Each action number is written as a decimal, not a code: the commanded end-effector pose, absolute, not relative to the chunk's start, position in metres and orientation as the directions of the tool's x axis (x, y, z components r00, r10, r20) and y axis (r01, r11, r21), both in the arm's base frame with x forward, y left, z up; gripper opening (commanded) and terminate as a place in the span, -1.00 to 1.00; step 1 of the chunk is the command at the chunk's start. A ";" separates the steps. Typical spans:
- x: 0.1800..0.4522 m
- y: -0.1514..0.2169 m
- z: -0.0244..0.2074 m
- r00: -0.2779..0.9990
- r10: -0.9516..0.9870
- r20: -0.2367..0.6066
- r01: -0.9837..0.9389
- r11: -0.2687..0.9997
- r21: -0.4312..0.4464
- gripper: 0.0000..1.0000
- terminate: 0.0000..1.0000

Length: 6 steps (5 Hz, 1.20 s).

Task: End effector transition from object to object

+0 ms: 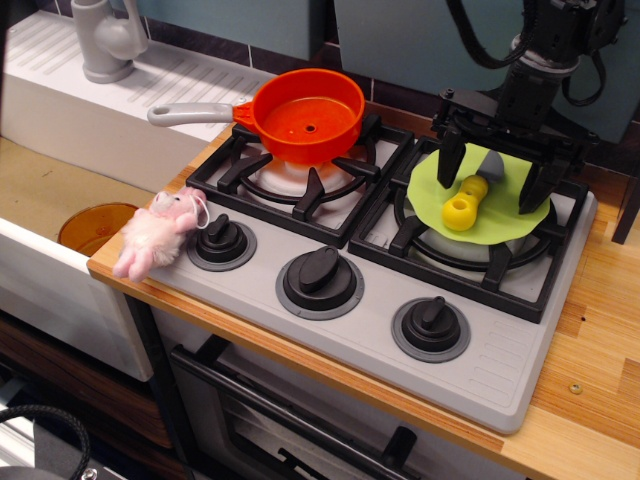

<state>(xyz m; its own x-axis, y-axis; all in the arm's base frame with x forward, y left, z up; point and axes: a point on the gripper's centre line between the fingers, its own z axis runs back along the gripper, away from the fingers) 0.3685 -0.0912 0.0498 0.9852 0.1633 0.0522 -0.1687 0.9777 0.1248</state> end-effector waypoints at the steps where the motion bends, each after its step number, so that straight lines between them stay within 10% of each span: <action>1: 0.368 -0.091 0.050 0.985 0.163 0.052 -0.169 0.978 0.125 1.00 -1.00; 6: 0.346 -0.060 0.123 0.991 0.122 -0.052 -0.109 0.972 0.207 1.00 -1.00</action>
<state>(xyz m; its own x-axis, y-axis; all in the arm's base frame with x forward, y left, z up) 0.3414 -0.0610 0.0974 0.9847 0.1178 -0.1286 -0.0854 0.9686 0.2335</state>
